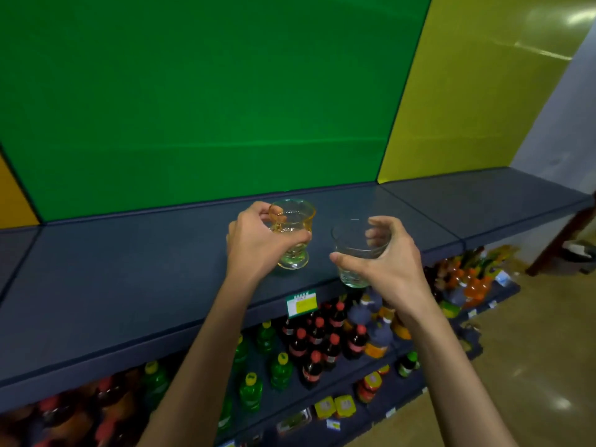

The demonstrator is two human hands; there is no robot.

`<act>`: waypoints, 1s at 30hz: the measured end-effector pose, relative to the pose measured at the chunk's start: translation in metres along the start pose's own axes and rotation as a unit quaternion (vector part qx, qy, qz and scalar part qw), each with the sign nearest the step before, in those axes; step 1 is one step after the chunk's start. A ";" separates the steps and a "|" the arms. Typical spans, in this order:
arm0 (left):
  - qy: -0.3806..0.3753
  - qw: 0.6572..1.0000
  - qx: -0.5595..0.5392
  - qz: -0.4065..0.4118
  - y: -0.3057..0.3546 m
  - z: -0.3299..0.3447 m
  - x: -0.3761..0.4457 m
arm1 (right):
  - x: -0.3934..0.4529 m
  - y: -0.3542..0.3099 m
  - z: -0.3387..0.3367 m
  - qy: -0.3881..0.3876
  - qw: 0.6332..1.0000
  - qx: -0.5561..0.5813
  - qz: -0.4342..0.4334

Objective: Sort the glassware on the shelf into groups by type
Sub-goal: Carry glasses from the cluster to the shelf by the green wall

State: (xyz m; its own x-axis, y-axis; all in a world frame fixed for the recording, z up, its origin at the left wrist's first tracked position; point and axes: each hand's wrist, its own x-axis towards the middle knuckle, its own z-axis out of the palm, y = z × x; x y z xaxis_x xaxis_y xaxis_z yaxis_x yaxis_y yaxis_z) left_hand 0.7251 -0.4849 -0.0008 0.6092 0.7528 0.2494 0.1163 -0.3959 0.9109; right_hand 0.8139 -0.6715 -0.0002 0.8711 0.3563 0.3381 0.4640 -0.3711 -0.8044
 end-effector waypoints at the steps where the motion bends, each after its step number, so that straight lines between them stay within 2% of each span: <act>1: 0.008 1.000 0.007 -0.005 0.000 0.006 0.010 | 0.014 0.004 0.003 -0.010 1.000 0.006 -0.003; 13: 0.079 0.990 0.100 -0.066 -0.010 0.069 0.112 | 0.171 0.049 0.054 -0.092 0.995 0.023 -0.028; 20: 0.083 0.972 0.191 -0.107 -0.005 0.104 0.161 | 0.246 0.082 0.049 -0.177 0.980 0.029 -0.082; 30: 0.070 0.954 0.260 -0.129 0.003 0.126 0.194 | 0.306 0.113 0.053 -0.216 0.971 0.027 -0.099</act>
State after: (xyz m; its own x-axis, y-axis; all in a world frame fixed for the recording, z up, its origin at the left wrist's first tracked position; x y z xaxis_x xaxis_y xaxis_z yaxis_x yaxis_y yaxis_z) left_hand 0.9424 -0.4067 0.0084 0.4008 0.9092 0.1132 0.6448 -0.3677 0.6701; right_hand 1.1248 -0.5590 -0.0136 0.6110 0.7472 0.2613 0.5963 -0.2174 -0.7727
